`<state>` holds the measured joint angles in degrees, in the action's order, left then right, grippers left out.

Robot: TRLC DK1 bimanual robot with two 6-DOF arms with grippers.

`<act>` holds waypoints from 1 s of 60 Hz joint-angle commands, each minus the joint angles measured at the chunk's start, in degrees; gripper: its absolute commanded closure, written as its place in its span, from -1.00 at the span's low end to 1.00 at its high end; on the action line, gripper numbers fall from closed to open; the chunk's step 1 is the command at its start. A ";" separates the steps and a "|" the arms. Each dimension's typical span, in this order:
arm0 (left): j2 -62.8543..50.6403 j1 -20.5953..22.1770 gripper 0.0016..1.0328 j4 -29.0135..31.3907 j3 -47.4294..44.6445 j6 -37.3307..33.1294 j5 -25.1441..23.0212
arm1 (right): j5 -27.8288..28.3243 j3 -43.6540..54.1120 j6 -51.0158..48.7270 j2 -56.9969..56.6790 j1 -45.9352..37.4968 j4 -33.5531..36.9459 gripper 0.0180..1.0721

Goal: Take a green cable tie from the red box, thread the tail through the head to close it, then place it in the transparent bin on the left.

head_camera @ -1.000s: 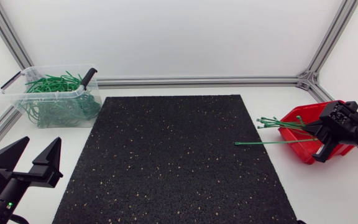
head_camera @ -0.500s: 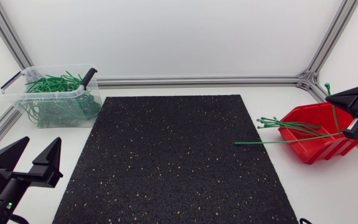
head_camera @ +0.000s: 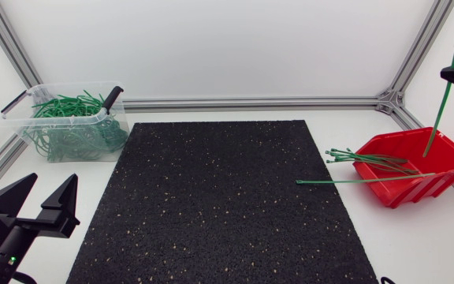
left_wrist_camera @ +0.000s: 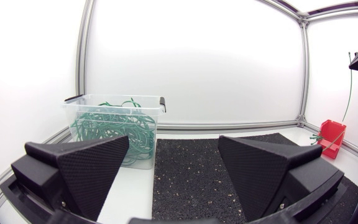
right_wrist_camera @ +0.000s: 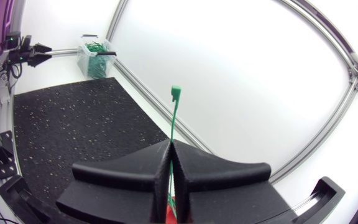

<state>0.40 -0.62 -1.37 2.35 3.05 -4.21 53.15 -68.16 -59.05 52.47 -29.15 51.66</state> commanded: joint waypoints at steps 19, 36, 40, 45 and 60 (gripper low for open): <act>0.39 0.10 -0.94 0.22 -2.44 0.91 -0.27 | 1.00 -2.06 7.28 7.91 15.61 13.64 0.89; 0.30 0.18 -0.94 0.31 -2.44 1.08 -0.27 | 3.37 0.66 11.94 16.53 24.40 17.69 0.89; 0.30 0.18 -0.94 0.40 -2.44 1.08 -0.27 | 3.90 1.10 12.11 17.23 26.07 18.04 0.89; 0.30 0.18 -0.94 0.40 -2.44 1.08 -0.27 | 6.44 1.45 12.73 18.55 28.62 19.44 0.89; 0.30 0.45 -0.94 0.40 -2.44 1.08 -0.27 | 7.41 2.86 17.47 19.87 33.80 16.63 0.89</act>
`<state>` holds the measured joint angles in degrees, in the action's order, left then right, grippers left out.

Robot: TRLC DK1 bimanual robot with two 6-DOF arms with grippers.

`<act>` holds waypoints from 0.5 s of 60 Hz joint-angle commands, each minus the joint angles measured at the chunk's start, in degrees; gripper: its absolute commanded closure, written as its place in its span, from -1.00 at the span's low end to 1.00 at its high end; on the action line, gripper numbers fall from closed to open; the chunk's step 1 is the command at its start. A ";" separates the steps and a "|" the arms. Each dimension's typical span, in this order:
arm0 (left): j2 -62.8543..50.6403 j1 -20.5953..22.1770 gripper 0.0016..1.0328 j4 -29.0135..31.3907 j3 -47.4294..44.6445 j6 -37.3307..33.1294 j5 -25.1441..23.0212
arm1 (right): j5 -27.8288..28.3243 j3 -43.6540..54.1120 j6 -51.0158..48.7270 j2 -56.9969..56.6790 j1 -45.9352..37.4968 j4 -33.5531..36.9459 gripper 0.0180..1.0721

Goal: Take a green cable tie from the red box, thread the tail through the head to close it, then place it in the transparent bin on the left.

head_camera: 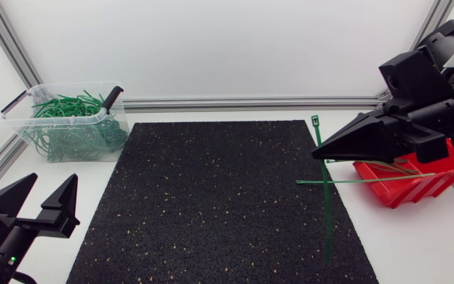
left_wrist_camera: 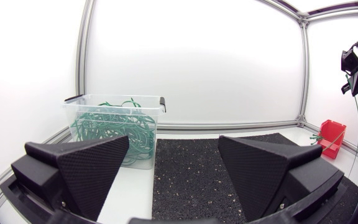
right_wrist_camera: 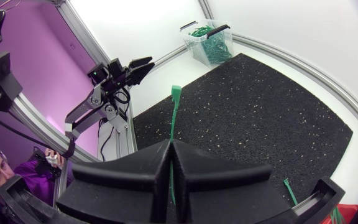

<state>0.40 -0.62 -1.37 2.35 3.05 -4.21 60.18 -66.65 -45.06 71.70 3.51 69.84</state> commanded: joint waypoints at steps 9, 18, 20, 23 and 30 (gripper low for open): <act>0.30 1.50 -0.94 0.22 -1.91 1.08 -0.45 | -2.97 4.60 19.66 -0.95 4.31 -15.53 0.89; -3.66 4.49 -0.94 -0.04 1.25 2.05 -0.71 | -12.55 8.38 36.27 -2.80 11.61 -28.97 0.89; -5.59 5.02 -0.94 -0.30 2.04 2.66 -0.71 | -14.74 8.56 38.11 -2.88 13.10 -30.29 0.89; -9.19 5.63 -0.94 -0.92 3.63 3.02 -0.71 | -18.17 9.26 41.19 -3.15 16.18 -33.37 0.89; -14.91 6.95 -0.94 -1.45 7.14 4.25 -0.63 | -25.38 9.61 46.55 -3.67 21.63 -37.76 0.89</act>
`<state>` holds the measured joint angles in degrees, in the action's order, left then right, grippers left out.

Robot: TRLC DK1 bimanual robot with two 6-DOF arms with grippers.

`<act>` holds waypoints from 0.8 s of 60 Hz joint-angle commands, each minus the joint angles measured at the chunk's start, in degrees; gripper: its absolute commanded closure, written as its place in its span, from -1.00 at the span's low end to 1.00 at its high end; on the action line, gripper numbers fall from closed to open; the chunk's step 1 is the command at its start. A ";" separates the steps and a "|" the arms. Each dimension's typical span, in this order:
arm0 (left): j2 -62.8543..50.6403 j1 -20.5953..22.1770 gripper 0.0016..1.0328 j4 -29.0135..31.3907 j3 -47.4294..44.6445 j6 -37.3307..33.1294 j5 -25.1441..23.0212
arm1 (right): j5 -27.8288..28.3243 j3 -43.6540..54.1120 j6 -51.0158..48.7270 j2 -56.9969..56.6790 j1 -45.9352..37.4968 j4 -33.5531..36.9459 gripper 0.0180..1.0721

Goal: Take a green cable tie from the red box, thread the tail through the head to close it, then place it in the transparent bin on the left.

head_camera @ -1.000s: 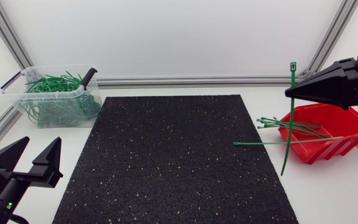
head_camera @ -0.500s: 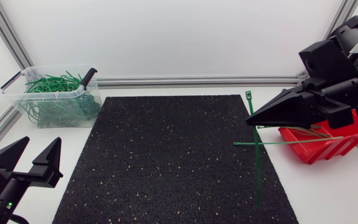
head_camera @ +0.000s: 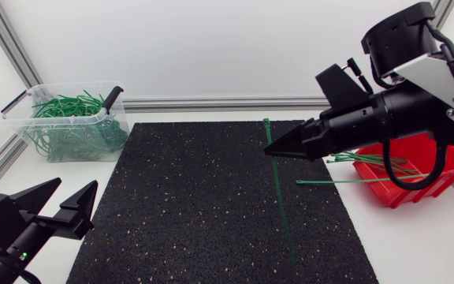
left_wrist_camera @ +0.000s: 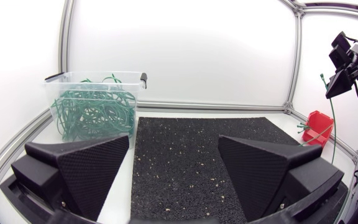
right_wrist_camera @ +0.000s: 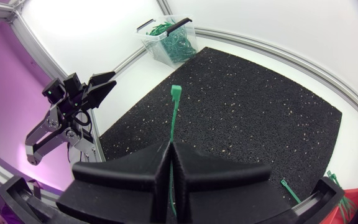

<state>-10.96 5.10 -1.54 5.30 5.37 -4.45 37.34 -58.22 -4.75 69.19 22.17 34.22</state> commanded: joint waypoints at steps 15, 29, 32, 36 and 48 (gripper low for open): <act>-14.26 9.05 -0.94 0.93 12.01 5.71 1.99 | -13.17 1.09 13.54 -1.86 11.14 -10.05 0.89; -25.34 24.95 -0.94 2.16 18.69 9.49 10.60 | -24.07 -0.58 20.57 -1.51 17.46 -13.21 0.89; -27.89 27.77 -0.94 3.21 20.54 10.89 11.39 | -25.83 -1.11 22.07 -1.07 17.90 -13.56 0.89; -31.23 31.72 -0.94 4.44 23.09 12.39 13.15 | -26.44 -1.99 23.83 -0.37 17.99 -13.74 0.89; -40.98 41.74 -0.94 8.22 31.35 16.34 17.02 | -30.66 -4.63 28.22 2.27 18.26 -14.09 0.89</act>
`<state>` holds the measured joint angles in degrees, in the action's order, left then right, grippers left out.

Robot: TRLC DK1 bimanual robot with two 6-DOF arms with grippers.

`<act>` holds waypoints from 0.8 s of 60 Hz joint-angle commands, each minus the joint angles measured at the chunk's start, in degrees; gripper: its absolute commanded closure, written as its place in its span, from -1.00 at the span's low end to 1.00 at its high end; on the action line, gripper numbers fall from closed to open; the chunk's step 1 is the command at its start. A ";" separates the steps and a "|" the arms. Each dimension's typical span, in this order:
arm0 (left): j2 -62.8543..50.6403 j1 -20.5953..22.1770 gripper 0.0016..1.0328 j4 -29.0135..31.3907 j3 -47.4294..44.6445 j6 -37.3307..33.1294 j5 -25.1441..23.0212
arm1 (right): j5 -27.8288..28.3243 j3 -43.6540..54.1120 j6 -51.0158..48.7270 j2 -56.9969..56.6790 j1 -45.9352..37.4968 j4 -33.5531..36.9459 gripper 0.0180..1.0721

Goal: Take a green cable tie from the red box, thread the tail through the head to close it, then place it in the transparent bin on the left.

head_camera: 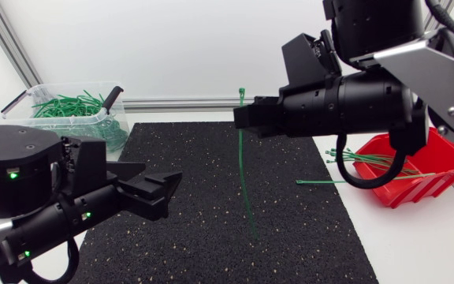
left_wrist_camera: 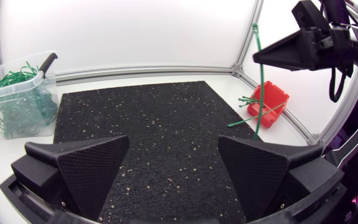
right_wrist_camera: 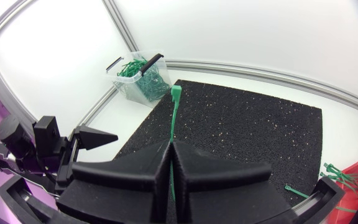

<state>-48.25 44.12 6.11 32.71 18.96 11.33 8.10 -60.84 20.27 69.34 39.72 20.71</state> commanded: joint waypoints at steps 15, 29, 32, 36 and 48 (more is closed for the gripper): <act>-11.96 11.78 -0.94 0.31 10.18 3.28 7.74 | -3.00 -4.64 5.74 6.51 0.27 -0.41 0.89; -17.41 12.31 -0.94 1.63 14.75 3.63 8.71 | -2.65 -5.96 6.89 9.23 -0.44 0.03 0.89; -17.93 12.31 -0.94 1.10 15.02 3.63 8.79 | -2.65 -6.05 6.97 9.67 -0.44 0.03 0.89; -19.34 12.13 -0.93 0.57 15.46 3.45 9.59 | -2.39 -6.13 7.06 10.11 -0.44 0.03 0.89; -22.24 12.22 -0.92 -3.65 14.58 2.57 10.55 | -1.59 -6.57 7.94 10.46 0.35 0.03 0.89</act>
<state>-68.84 56.01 4.23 46.41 21.19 21.19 6.17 -65.43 26.55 79.11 39.68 20.78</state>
